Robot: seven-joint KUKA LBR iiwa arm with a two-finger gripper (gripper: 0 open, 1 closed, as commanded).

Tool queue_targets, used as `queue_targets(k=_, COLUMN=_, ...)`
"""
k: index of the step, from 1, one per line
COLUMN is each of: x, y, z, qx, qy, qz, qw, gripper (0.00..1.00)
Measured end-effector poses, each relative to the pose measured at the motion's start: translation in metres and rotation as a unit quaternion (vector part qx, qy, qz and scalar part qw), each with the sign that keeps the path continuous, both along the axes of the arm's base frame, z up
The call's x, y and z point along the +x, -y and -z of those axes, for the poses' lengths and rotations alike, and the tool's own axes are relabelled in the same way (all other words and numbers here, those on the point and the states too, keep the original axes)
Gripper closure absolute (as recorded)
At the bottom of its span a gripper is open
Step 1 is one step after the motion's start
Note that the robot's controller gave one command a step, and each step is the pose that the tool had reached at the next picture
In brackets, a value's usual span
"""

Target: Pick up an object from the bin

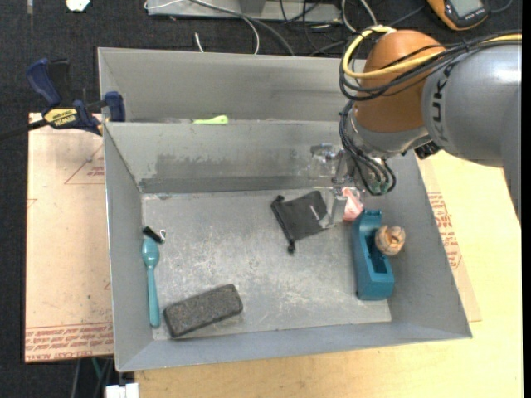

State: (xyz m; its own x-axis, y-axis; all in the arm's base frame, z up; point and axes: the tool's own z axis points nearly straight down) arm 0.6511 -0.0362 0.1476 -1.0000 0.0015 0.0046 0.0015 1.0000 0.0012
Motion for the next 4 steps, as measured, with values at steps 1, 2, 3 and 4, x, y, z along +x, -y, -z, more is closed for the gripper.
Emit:
queue_targets(k=1, x=0.001, y=0.0, z=-0.005, qx=0.0, qy=0.0034, qz=0.0, qw=1.0, gripper=0.0)
queue_targets(k=2, x=-0.008, y=0.002, z=0.005, qx=0.0, qy=0.0094, qz=-0.013, qw=0.9999, gripper=0.0)
queue_targets(k=3, x=-0.011, y=-0.004, z=-0.023, qx=0.0, qy=0.003, qz=-0.061, qw=0.9981, gripper=0.0)
queue_targets(k=4, x=-0.012, y=-0.011, z=0.003, qx=-0.001, qy=0.0089, qz=-0.197, qw=0.9804, gripper=0.0)
